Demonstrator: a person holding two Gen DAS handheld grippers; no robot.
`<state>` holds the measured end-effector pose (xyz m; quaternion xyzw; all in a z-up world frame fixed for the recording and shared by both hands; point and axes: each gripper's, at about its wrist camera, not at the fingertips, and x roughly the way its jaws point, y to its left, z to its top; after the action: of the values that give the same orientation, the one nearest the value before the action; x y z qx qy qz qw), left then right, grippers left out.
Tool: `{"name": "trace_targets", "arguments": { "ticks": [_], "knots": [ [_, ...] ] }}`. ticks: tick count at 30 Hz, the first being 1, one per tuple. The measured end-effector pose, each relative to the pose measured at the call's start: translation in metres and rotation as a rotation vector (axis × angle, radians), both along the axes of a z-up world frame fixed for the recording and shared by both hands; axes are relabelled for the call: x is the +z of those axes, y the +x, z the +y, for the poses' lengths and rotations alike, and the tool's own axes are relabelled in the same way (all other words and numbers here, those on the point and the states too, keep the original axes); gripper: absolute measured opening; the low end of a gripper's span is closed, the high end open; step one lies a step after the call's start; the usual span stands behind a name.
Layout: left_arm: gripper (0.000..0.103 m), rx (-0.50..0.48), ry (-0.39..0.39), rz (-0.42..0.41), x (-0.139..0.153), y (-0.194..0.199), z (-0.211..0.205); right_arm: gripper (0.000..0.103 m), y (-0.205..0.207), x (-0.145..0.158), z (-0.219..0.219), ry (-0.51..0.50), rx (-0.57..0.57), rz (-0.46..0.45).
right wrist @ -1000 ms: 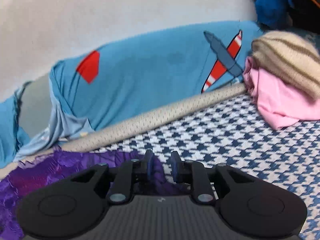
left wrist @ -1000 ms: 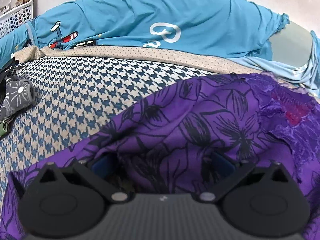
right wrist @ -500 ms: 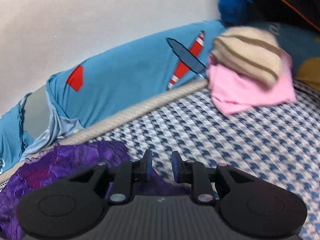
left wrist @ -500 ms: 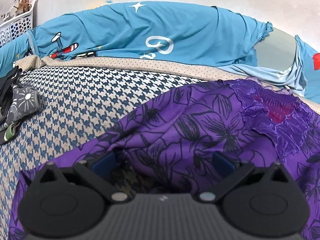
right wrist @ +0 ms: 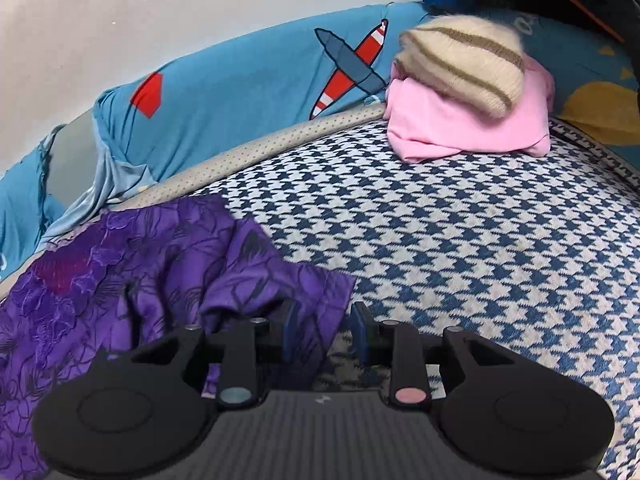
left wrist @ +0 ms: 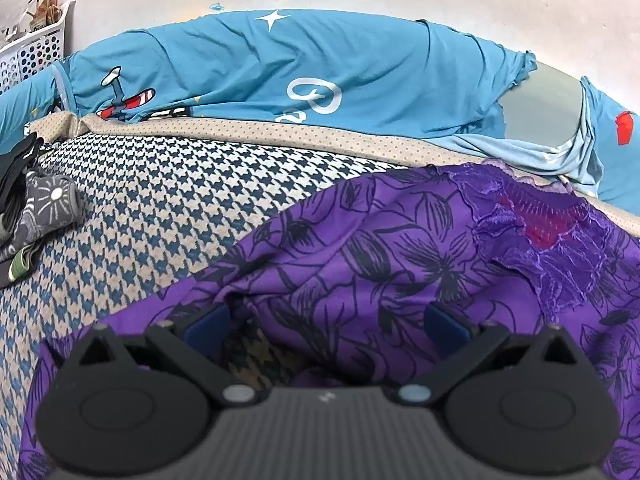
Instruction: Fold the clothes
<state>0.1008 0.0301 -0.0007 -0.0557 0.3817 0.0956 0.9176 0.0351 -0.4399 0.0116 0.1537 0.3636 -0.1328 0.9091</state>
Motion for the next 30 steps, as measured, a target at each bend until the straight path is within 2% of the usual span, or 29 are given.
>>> {"name": "trace_targets", "arguments": {
  "ticks": [2,9,14,17,20,22,26,30],
  "knots": [
    [0.103,0.002,0.000,0.002,-0.001,0.000,0.000,0.029,-0.005,0.002,0.003,0.008,0.012,-0.015],
    [0.103,0.001,0.002,0.008,-0.003,0.001,-0.001,0.029,0.016,-0.013,0.017,-0.008,0.079,0.045],
    [0.103,-0.005,0.006,0.013,-0.005,0.002,-0.004,0.029,0.032,-0.030,0.018,-0.015,0.016,0.057],
    [0.103,-0.008,0.009,0.016,-0.006,0.003,-0.005,0.009,0.036,-0.032,0.023,-0.070,0.012,0.045],
    [0.103,-0.006,0.009,0.018,-0.006,0.003,-0.004,0.006,0.033,-0.025,0.019,-0.073,-0.050,0.013],
    [0.103,-0.009,0.010,0.017,-0.006,0.002,-0.004,0.006,0.024,-0.012,0.011,-0.105,-0.129,-0.045],
    [0.103,-0.019,0.013,0.017,-0.006,0.001,-0.005,0.006,0.003,0.010,-0.002,-0.262,-0.280,-0.132],
    [0.103,-0.037,0.004,0.021,-0.005,-0.001,-0.009,0.006,-0.012,0.019,-0.021,-0.380,-0.409,-0.156]
  ]
}}
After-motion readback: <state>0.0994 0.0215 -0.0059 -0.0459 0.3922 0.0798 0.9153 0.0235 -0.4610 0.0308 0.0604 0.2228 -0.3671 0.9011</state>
